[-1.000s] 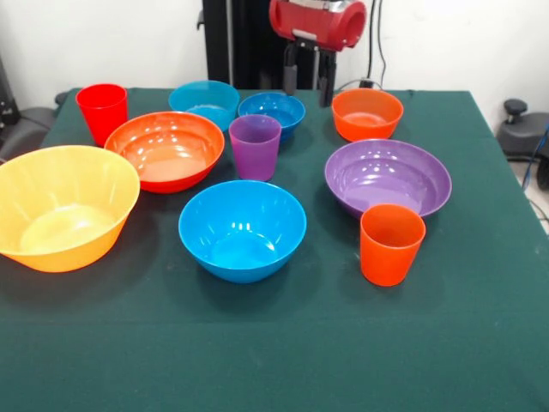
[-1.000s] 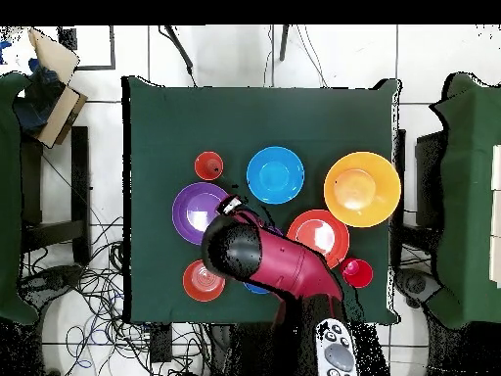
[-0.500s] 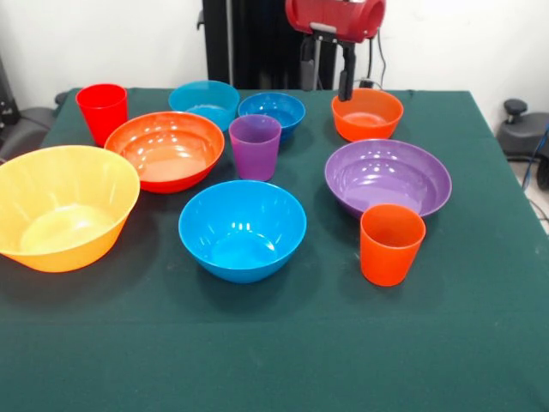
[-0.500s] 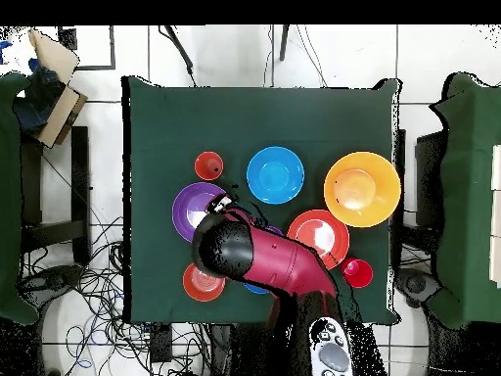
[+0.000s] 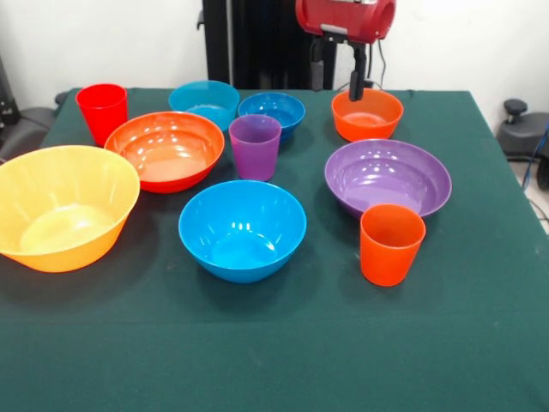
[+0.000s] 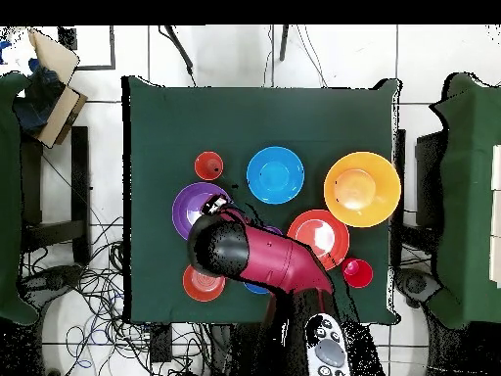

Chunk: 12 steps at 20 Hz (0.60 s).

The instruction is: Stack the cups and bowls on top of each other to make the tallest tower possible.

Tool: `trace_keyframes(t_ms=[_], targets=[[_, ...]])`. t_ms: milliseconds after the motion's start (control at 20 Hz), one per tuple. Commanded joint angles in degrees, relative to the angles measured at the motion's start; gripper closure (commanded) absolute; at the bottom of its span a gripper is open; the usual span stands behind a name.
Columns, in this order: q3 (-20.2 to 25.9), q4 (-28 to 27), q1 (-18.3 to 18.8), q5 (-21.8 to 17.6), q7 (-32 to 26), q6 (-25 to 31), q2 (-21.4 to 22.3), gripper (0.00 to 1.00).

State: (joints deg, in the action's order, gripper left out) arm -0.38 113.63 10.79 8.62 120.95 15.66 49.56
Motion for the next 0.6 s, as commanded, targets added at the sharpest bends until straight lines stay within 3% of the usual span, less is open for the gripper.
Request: trace_keyframes(t_ms=[50,350,600], targets=[[3.74,-0.95,-0.84,-4.4,0.2,4.37,-1.85,0.0],[5.47,6.98,1.43,-5.4,0.13,0.82,2.25,0.0],[3.23,6.26,-0.67,-6.41,2.93,-2.14,-1.22,0.0]])
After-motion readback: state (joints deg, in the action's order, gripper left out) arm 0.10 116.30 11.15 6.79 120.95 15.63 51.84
